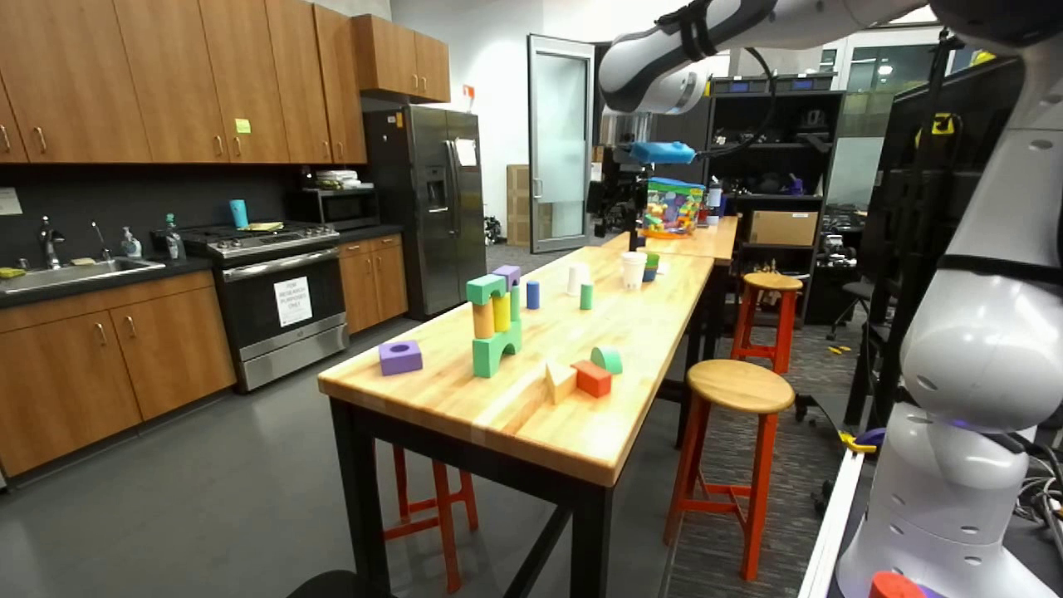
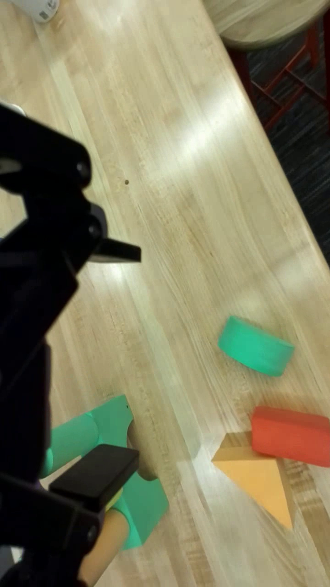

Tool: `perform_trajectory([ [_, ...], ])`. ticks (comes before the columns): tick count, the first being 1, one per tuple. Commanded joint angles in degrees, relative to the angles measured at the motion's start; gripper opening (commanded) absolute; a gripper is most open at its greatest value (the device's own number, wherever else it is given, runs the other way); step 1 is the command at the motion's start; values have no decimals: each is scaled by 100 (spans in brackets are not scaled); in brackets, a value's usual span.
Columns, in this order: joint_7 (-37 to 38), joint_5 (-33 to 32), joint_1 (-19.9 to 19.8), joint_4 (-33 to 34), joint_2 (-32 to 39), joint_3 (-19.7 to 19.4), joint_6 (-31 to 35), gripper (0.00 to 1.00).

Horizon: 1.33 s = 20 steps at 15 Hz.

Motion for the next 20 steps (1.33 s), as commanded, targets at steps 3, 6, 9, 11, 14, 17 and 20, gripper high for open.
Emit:
perform_trajectory([
  [3, -1011, -334, -125, 1324, 1240, 8, -545, 100],
  [6, -1377, -372, -198, 1778, 1668, 50, -664, 100],
  [9, -1379, -259, -277, 2030, 1851, 65, -755, 100],
  [11, -1298, -276, -267, 1790, 1775, 103, -560, 100],
  [14, -1297, -276, -273, 1781, 1794, 112, -557, 100],
  [17, -1331, -247, -276, 1792, 1834, 129, -478, 100],
  [20, -1705, -372, -303, 2026, 2157, 148, -124, 100],
])
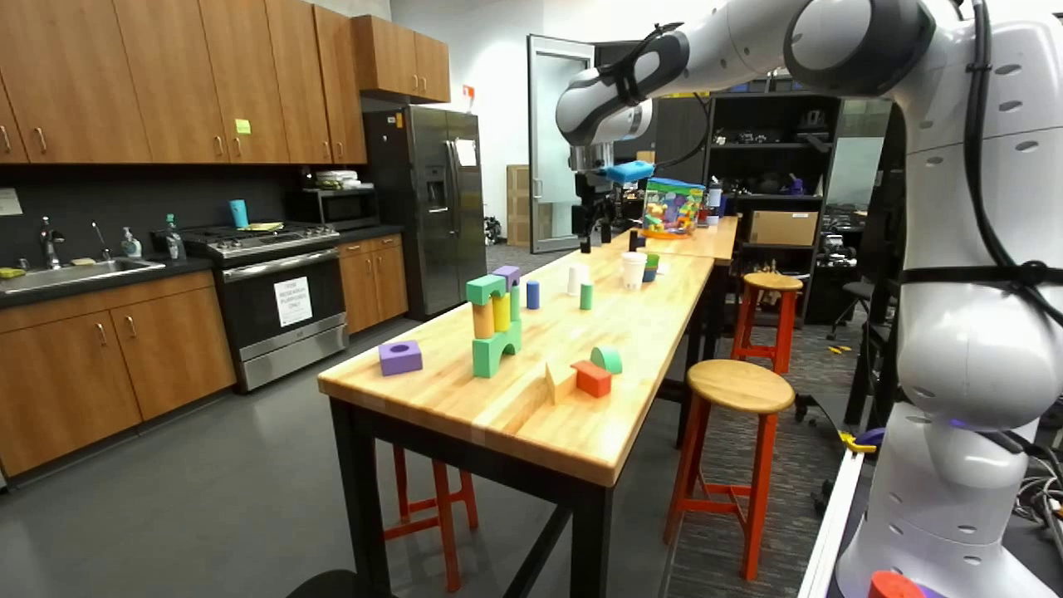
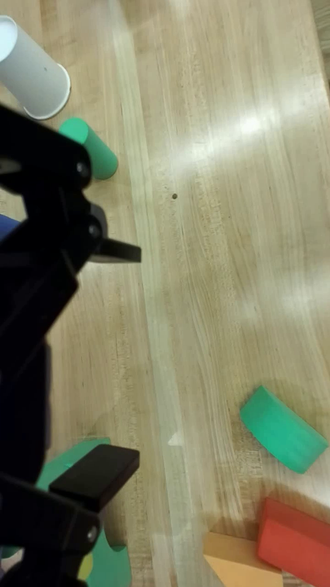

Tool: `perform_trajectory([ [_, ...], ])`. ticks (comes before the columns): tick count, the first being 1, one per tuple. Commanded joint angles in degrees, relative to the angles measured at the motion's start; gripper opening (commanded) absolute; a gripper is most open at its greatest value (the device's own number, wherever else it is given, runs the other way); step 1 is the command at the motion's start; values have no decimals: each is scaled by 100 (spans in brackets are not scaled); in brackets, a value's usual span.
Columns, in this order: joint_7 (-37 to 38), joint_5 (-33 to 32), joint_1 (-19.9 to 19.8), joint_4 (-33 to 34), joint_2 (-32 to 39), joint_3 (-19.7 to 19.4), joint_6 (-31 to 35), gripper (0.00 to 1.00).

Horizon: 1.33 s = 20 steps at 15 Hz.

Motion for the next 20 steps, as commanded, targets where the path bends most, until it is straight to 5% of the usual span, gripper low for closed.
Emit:
perform_trajectory([
  [1, -459, -171, -131, 354, 462, 119, 292, 100],
  [7, -1077, -19, -373, 1335, 1664, 309, 455, 100],
  [15, -819, -165, -439, 3808, 3271, 472, 575, 100],
  [16, -641, -194, -398, 3972, 3349, 429, 490, 100],
  [17, -805, -57, -347, 3259, 2967, 369, 779, 100],
  [20, -729, -62, -348, 3689, 3243, 370, 677, 100],
])
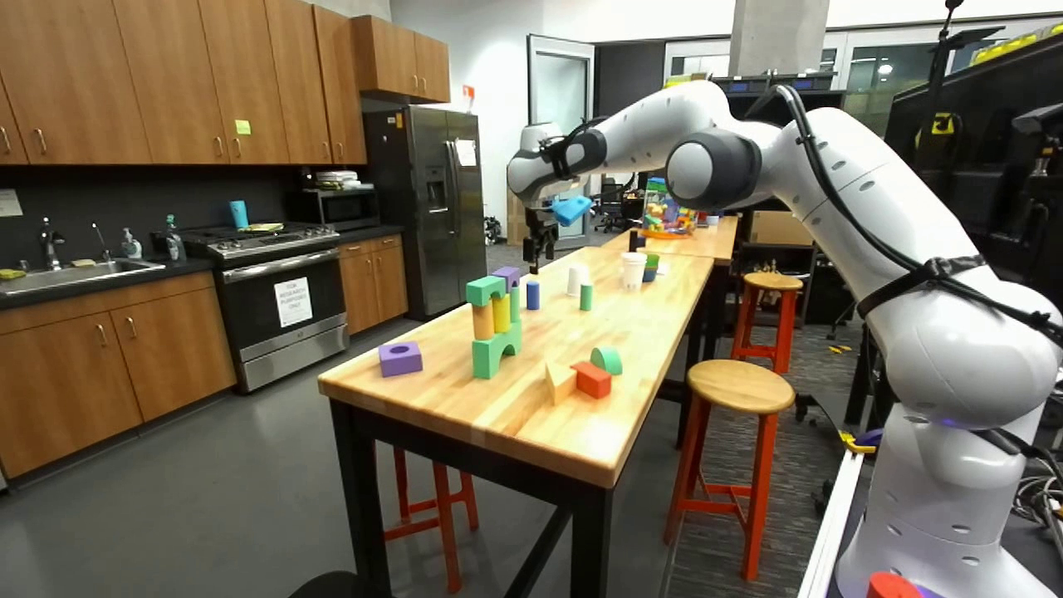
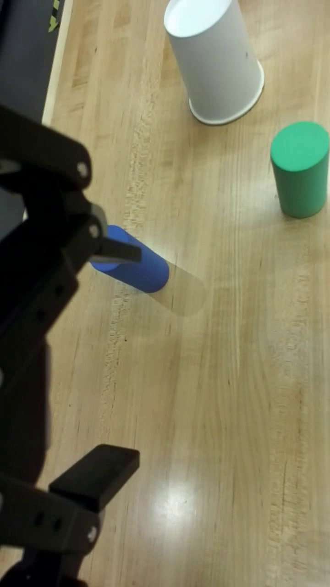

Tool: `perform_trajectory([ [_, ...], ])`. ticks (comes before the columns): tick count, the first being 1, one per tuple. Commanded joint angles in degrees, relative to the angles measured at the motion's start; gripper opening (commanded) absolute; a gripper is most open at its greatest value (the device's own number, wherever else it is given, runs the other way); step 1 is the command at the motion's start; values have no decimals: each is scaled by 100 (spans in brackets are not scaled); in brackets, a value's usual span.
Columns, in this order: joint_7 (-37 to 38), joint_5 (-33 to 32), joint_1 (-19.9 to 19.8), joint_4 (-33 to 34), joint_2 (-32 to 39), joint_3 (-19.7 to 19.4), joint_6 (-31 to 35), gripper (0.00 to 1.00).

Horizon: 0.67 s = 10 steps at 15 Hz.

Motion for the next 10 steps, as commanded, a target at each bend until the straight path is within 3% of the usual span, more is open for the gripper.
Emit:
perform_trajectory([
  [1, 6, 0, -2, 42, 25, 0, -14, 100],
  [4, -329, 201, -70, -13, -18, 179, -252, 100],
  [10, -965, 213, -255, 520, 431, 549, -987, 100],
])
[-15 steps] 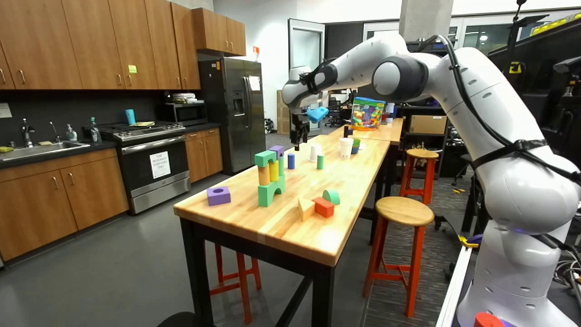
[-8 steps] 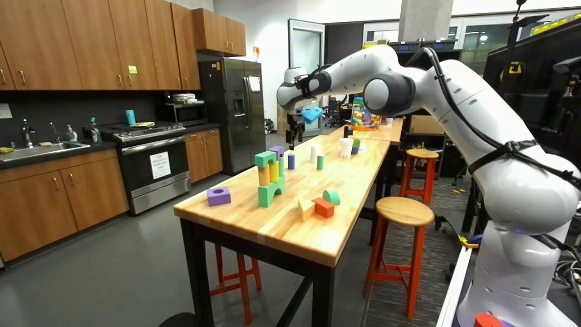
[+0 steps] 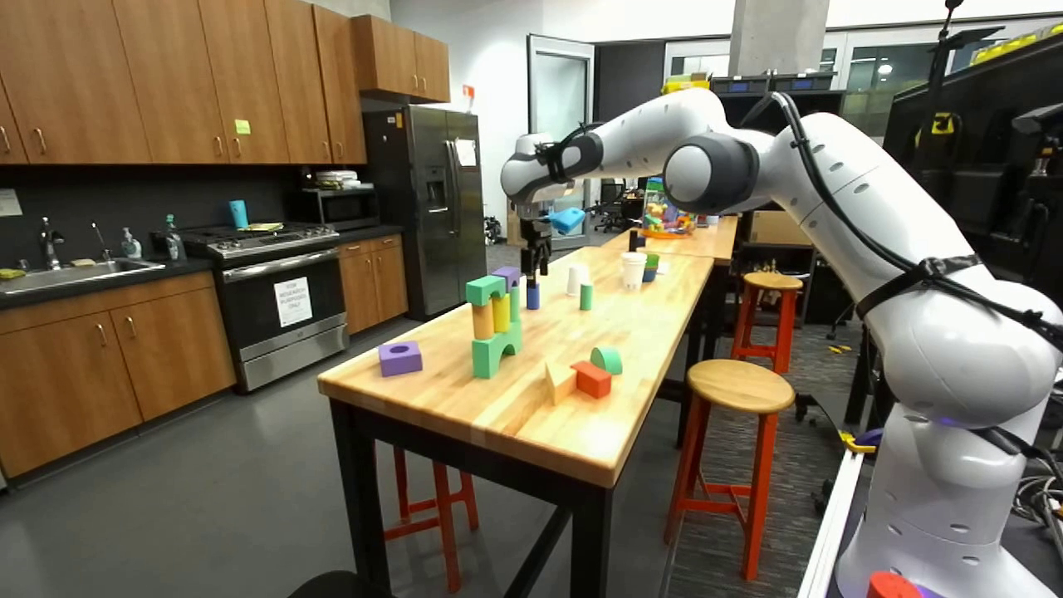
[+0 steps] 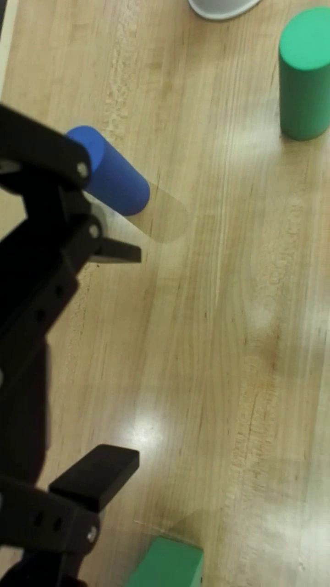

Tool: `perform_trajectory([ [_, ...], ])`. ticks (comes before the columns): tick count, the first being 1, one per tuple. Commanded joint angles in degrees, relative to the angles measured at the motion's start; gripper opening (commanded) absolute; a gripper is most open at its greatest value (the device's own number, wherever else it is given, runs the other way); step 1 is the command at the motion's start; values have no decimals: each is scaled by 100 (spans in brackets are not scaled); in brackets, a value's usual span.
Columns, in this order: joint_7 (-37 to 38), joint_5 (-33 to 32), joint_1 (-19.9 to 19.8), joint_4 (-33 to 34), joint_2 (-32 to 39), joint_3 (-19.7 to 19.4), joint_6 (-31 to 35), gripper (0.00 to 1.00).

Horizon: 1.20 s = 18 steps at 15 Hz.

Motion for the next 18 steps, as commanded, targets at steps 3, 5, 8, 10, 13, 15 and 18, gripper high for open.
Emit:
perform_trajectory([
  [3, -575, 7, -146, 852, 556, 149, -777, 100],
  [5, -739, 49, -189, 1236, 822, 168, -984, 100],
  [8, -829, -7, -190, 1721, 1130, 120, -1160, 100],
  [10, -911, -35, -192, 2019, 1320, 103, -1181, 100],
  [13, -883, -60, -199, 2461, 1589, 58, -1086, 100],
  [15, -800, -84, -164, 2536, 1637, -15, -906, 100],
  [18, -736, -100, -157, 2690, 1717, -54, -799, 100],
])
